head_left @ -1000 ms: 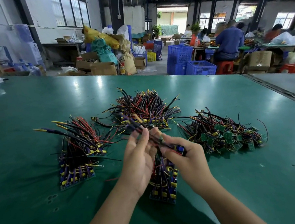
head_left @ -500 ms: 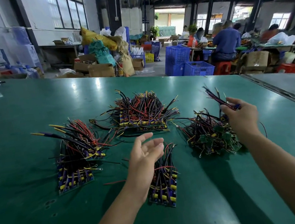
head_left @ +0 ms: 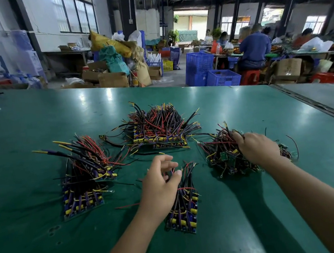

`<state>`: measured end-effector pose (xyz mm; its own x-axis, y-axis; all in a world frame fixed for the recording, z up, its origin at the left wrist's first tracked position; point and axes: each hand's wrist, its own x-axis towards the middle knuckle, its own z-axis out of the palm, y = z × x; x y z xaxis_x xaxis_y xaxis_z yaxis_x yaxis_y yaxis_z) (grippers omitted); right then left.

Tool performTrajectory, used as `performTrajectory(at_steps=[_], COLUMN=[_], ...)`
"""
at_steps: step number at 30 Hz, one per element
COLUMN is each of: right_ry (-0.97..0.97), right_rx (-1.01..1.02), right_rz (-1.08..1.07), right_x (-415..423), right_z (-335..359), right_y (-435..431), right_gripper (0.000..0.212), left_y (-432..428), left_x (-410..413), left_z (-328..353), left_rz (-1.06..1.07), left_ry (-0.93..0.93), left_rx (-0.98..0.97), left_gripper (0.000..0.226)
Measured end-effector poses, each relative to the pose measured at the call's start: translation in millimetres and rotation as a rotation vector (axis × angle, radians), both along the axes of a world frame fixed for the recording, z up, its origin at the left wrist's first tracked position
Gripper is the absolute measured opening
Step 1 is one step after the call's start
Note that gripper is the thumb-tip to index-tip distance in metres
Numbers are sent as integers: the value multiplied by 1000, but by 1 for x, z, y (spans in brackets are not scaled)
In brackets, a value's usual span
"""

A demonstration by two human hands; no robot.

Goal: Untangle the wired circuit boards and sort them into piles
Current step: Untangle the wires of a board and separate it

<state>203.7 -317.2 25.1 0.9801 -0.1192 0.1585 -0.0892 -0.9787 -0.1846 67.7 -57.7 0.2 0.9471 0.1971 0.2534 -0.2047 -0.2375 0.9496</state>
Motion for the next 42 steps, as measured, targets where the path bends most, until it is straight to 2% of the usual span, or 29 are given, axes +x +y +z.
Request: performTrajectory(at_steps=[2, 5, 8, 11, 14, 16, 17, 20, 22, 25, 27, 31, 35, 40, 42], right_ry=[-75, -345, -167, -76, -244, -433, -459, -225, -77, 123, 216, 240, 188, 136, 125], right_rx=[-65, -96, -104, -107, -68, 35, 102, 292, 272, 168, 178, 247, 235, 36, 7], right_rz=[-15, 7, 78, 96, 117, 233, 316, 550, 584, 605, 645, 708, 751, 758, 744], right_x=[-1, -5, -7, -10, -25, -45, -57, -89, -103, -118, -123, -123, -124, -128, -129], right_z=[1, -3, -6, -3, -2, -5, -7, -20, -28, -38, -43, -46, -45, -43, -45], right_y=[1, 3, 7, 10, 28, 51, 63, 95, 105, 100, 91, 89, 93, 95, 98], right_gripper=[54, 53, 62, 63, 51, 37, 30, 22, 37, 82, 96, 105, 100, 120, 121], left_y=[5, 15, 20, 20, 22, 22, 24, 33, 41, 44, 39, 24, 22, 24, 22], left_x=[0, 1, 0, -1, 0, 1, 1, 0, -2, -5, -8, -13, -13, -13, -14], left_z=[-3, -8, -13, -17, -17, -15, -14, -12, -13, -12, -12, -16, -14, -12, -12], left_rz=[42, 91, 128, 119, 91, 121, 154, 236, 254, 271, 249, 194, 171, 142, 123], left_ry=[-18, -12, -10, 61, 88, 72, 71, 129, 160, 150, 149, 128, 124, 160, 183], left_rx=[177, 347, 470, 567, 562, 522, 500, 458, 487, 529, 509, 498, 313, 180, 108], left_gripper=[24, 19, 10, 18, 18, 11, 7, 12, 11, 14, 17, 15, 16, 14, 13])
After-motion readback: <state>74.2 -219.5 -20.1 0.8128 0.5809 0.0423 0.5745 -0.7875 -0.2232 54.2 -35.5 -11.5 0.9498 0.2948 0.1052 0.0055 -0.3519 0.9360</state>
